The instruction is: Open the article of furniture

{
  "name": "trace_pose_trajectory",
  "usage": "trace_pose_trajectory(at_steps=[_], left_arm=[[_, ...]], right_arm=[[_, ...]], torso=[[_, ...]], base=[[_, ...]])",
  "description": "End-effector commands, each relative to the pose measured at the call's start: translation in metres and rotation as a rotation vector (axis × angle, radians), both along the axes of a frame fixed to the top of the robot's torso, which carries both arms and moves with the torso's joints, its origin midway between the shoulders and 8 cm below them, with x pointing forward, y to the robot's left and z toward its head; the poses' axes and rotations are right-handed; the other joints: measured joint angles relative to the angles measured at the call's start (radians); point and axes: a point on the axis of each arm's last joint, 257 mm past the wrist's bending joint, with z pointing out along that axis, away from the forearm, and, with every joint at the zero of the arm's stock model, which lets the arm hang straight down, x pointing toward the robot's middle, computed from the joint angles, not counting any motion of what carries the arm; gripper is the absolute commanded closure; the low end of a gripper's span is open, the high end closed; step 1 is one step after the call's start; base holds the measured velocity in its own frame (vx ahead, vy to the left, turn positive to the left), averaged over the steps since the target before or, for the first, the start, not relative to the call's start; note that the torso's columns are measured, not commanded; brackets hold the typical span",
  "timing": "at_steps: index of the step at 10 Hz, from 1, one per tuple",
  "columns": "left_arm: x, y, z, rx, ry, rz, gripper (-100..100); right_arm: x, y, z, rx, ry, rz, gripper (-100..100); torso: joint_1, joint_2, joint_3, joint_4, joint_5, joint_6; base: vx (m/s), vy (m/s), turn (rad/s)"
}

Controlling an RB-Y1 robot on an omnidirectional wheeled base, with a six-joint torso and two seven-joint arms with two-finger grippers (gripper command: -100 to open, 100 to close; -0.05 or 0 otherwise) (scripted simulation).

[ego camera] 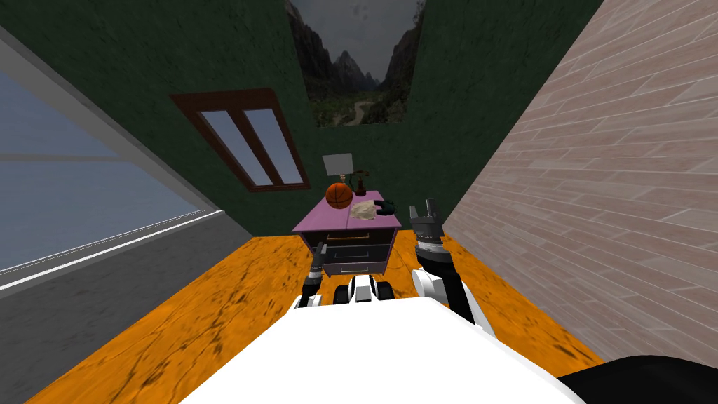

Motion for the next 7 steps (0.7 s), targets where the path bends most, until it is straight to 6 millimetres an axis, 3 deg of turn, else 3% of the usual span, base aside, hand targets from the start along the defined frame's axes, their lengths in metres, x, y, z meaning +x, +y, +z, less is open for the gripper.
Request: trace_pose_trajectory(at_steps=[1, 7], left_arm=[[0.014, 0.0, 0.002, 0.0, 0.019, 0.0, -100], [0.046, -0.004, 0.007, -0.012, 0.061, -0.001, -100]], right_arm=[[0.0, 0.0, 0.0, 0.0, 0.0, 0.0, 0], [0.0, 0.0, 0.0, 0.0, 0.0, 0.0, 0]], torso=[[0.0, 0.001, 0.0, 0.0, 0.0, 0.0], [0.0, 0.001, 0.001, 0.0, 0.0, 0.0]], base=[[-0.051, -0.009, 0.017], [-0.044, -0.011, 0.016]])
